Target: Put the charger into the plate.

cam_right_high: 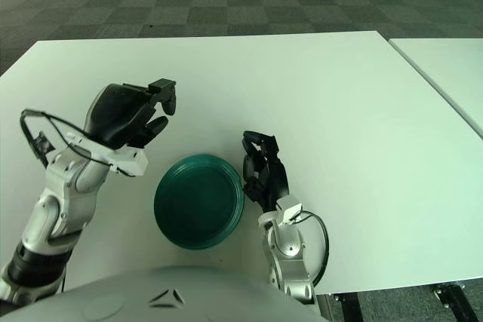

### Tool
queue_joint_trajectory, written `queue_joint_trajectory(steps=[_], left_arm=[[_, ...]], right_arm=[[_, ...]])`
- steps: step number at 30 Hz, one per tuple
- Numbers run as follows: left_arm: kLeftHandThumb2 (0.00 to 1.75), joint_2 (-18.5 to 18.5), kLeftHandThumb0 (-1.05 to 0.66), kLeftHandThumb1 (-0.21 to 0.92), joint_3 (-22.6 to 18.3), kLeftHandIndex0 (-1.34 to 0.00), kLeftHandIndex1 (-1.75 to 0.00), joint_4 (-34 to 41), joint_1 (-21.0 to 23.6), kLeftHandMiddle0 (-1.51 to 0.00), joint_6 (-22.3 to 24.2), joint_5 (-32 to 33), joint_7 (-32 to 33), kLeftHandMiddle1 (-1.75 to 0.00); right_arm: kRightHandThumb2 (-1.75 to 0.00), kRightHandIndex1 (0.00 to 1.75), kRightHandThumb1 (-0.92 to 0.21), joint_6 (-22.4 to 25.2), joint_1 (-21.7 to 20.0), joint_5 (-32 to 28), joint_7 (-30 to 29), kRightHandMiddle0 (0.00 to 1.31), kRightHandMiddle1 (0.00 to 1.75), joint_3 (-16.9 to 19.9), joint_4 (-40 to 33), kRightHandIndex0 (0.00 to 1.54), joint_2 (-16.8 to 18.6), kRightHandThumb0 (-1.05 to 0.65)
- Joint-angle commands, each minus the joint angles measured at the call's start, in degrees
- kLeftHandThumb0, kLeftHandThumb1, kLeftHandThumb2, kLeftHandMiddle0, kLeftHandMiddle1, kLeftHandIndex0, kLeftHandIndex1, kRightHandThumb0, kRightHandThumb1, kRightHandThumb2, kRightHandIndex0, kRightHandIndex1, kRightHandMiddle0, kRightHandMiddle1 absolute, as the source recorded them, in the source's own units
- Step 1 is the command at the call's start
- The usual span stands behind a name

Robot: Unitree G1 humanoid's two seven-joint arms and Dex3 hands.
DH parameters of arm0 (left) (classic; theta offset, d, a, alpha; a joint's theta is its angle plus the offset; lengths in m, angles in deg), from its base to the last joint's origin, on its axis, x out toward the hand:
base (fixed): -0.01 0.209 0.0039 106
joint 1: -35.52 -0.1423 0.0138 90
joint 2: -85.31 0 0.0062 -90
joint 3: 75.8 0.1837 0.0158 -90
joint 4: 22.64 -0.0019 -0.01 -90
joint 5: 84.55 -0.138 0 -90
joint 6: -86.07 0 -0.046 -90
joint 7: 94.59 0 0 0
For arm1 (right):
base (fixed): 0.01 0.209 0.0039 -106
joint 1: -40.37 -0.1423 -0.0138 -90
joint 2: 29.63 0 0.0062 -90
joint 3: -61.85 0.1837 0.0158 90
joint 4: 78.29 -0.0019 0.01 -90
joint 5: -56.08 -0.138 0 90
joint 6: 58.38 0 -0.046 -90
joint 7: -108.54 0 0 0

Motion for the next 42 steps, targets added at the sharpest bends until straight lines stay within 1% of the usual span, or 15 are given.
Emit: queue_joint_trajectory(steps=[1, 6, 12, 16, 20, 26, 29, 33, 34, 35, 36, 37, 38, 40, 42], left_arm=[[1.37, -0.3, -0.48, 0.27, -1.4, -0.65, -1.75, 0.3, -2.0, -1.19, 0.0, -1.3, 1.7, -1.75], [1.39, -0.9, -0.49, 0.25, -5.3, -0.66, -1.75, -0.3, -4.4, -1.21, 0.0, -1.2, 5.3, -1.75], [1.40, -1.5, -0.49, 0.24, -9.6, -0.66, -1.75, 0.0, -5.9, -1.22, -0.3, 1.6, 6.3, -1.75], [1.41, -5.1, -0.50, 0.24, -15.1, -0.67, -1.75, -3.3, -8.3, -1.22, -4.7, 5.0, 11.4, -1.75], [1.43, -6.8, -0.50, 0.22, -16.9, -0.68, -1.75, -5.9, -9.6, -1.21, -7.9, 6.5, 14.8, -1.75], [1.48, -12.7, -0.52, 0.18, -22.8, -0.72, -1.75, -15.4, -14.0, -1.19, -16.3, 10.9, 22.6, -1.75], [1.49, -15.1, -0.53, 0.17, -25.1, -0.73, -1.75, -17.7, -15.0, -1.18, -17.3, 11.4, 22.9, -1.75], [1.36, -17.6, -0.50, 0.27, -27.3, -0.64, -1.75, -17.3, -16.3, -1.02, -14.2, 10.4, 18.0, -1.75], [1.09, -18.1, -0.66, 0.49, -27.7, -0.49, -1.72, -17.2, -16.7, -0.75, -12.8, 9.8, 16.3, -1.68], [0.97, -18.1, -0.71, 0.58, -28.0, -0.44, -1.71, -16.7, -17.2, -0.65, -11.1, 9.2, 14.7, -1.66], [0.82, -18.1, -0.81, 0.70, -28.1, -0.35, -1.68, -16.3, -17.4, -0.46, -9.9, 8.9, 13.6, -1.55], [0.73, -17.8, -0.87, 0.78, -28.3, -0.29, -1.66, -15.7, -17.8, -0.33, -8.3, 8.4, 12.4, -1.48], [0.70, -17.5, -0.90, 0.81, -28.4, -0.26, -1.65, -15.2, -18.1, -0.28, -7.2, 8.0, 11.5, -1.39], [0.66, -16.8, -0.98, 0.87, -28.3, -0.18, -1.55, -14.7, -18.3, -0.19, -4.0, 6.0, 10.3, -1.03], [0.66, -16.3, -1.02, 0.90, -27.8, -0.12, -1.45, -14.8, -18.0, -0.17, -1.5, 4.1, 9.9, -0.80]], right_arm=[[-0.66, 0.20, -0.92, 0.0, -0.4, -0.1, 0.0, 0.00, 1.20, 0.4, -0.3, 0.33, -0.3, -0.65], [-0.66, 0.21, -0.92, 0.0, -0.4, -0.3, 0.1, 0.00, 1.20, 0.6, -0.3, 0.32, -0.6, -0.65], [-0.66, 0.23, -0.92, 0.0, -0.6, -0.6, 0.3, 0.00, 1.20, 0.9, -0.1, 0.32, -0.8, -0.65], [-0.66, 0.24, -0.92, 0.0, -0.8, -0.8, 0.5, 0.00, 1.20, 1.2, 0.1, 0.31, -0.9, -0.65], [-0.66, 0.24, -0.92, 0.0, -1.0, -0.9, 0.6, 0.00, 1.20, 1.5, 0.4, 0.31, -0.9, -0.65], [-0.66, 0.26, -0.92, 0.0, -1.6, -1.3, 1.0, 0.00, 1.20, 2.1, 0.9, 0.30, -1.0, -0.65], [-0.66, 0.26, -0.92, 0.2, -2.0, -1.5, 1.2, 0.00, 1.20, 2.5, 1.0, 0.30, -1.1, -0.65], [-0.66, 0.27, -0.92, 0.4, -2.6, -1.8, 1.4, 0.00, 1.20, 3.0, 1.4, 0.29, -1.2, -0.65], [-0.66, 0.28, -0.92, 0.5, -2.9, -1.9, 1.5, 0.00, 1.20, 3.2, 1.6, 0.29, -1.2, -0.65], [-0.66, 0.28, -0.92, 0.6, -3.1, -1.9, 1.6, 0.00, 1.20, 3.3, 1.7, 0.29, -1.3, -0.65], [-0.66, 0.28, -0.92, 0.6, -3.4, -2.0, 1.6, 0.00, 1.20, 3.5, 1.9, 0.29, -1.3, -0.65], [-0.66, 0.29, -0.92, 0.7, -3.6, -2.1, 1.7, 0.00, 1.20, 3.7, 2.1, 0.28, -1.4, -0.65], [-0.66, 0.29, -0.92, 0.7, -3.8, -2.2, 1.8, 0.00, 1.20, 3.9, 2.2, 0.28, -1.4, -0.65], [-0.66, 0.29, -0.92, 0.8, -4.3, -2.4, 1.9, 0.00, 1.20, 4.2, 2.6, 0.28, -1.4, -0.65], [-0.66, 0.30, -0.92, 0.9, -4.8, -2.5, 2.1, 0.00, 1.20, 4.5, 2.9, 0.28, -1.5, -0.65]])
